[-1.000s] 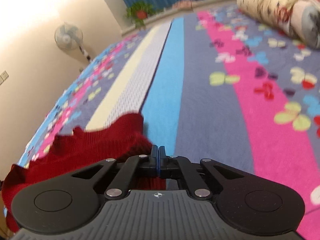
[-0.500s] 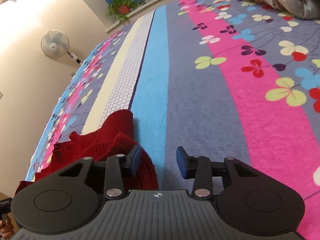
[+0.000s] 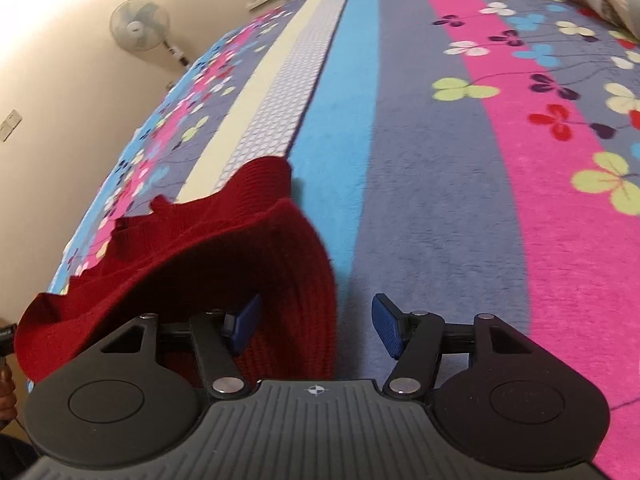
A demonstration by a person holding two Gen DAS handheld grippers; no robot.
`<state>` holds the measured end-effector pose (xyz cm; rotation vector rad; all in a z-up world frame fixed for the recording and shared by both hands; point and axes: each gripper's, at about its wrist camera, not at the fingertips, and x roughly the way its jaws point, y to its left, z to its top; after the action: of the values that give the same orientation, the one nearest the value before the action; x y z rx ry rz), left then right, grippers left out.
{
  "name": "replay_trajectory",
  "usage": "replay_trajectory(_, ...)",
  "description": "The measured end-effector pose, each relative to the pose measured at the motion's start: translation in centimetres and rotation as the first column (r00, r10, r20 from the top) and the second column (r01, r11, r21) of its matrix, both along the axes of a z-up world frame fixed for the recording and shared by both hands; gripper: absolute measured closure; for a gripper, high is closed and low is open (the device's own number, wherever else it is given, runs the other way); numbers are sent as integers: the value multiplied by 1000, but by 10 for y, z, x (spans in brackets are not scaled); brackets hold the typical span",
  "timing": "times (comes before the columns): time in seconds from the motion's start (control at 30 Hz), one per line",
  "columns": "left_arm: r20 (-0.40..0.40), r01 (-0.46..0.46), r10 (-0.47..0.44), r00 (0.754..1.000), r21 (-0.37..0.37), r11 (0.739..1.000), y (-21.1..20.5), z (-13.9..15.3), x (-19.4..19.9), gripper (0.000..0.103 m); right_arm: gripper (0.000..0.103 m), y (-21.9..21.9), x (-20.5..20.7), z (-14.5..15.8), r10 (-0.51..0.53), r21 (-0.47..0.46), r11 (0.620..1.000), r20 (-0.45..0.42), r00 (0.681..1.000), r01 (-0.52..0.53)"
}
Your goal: Fold small clothes
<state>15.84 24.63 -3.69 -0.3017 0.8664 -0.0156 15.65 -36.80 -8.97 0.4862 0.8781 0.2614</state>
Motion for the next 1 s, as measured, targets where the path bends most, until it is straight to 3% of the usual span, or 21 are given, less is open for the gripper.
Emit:
replay_trajectory(0.2, 0, 8, -8, 1000, 30, 1000, -3, -1, 0, 52, 43, 4, -1, -2, 12, -1, 1000, 6, 1000, -12)
replay_trajectory(0.23, 3, 5, -5, 1000, 27, 1000, -2, -1, 0, 55, 50, 4, -1, -1, 8, -3, 1000, 9, 1000, -8)
replay_trajectory(0.3, 9, 13, -13, 1000, 9, 1000, -2, 0, 0, 79, 69, 3, -1, 1, 4, -7, 1000, 27, 1000, -4)
replay_trajectory(0.37, 10, 50, -50, 999, 8, 999, -6, 0, 0, 87, 97, 4, -1, 1, -1, -14, 1000, 38, 999, 2)
replay_trajectory(0.5, 51, 75, -79, 996, 82, 994, -10, 7, -4, 90, 98, 4, -2, 4, -15, -19, 1000, 73, 997, 16)
replay_trajectory(0.57, 130, 13, -23, 991, 76, 997, -1, 18, -10, 90, 99, -1, -5, 15, -57, 3, 998, 135, 989, 57)
replay_trajectory(0.6, 211, -39, 22, 977, 77, 996, 4, 29, -16, 90, 99, -4, -8, 21, -87, 23, 996, 184, 979, 84)
replay_trajectory(0.67, 309, -103, 65, 949, 107, 989, 3, 39, -24, 90, 100, -7, -22, 41, -157, 58, 988, 353, 922, 146)
replay_trajectory(0.73, 249, -114, 62, 967, 201, 973, -7, 30, -14, 90, 100, 3, -28, 51, -174, 26, 983, 456, 873, 182)
replay_trajectory(0.77, 202, -111, 68, 977, 212, 971, -8, 24, -9, 90, 100, 7, -25, 49, -173, 0, 981, 455, 874, 194)
replay_trajectory(0.83, 137, -115, 91, 986, 172, 978, -3, 15, -3, 90, 100, 11, -12, 35, -170, -18, 981, 382, 909, 191)
replay_trajectory(0.93, 125, -107, 86, 988, 165, 981, -3, 12, 0, 90, 100, 19, 6, 17, -164, -103, 975, 275, 947, 198)
replay_trajectory(1.0, 143, -105, 81, 986, 177, 979, -5, 14, -2, 90, 100, 22, 9, 16, -164, -120, 972, 269, 949, 202)
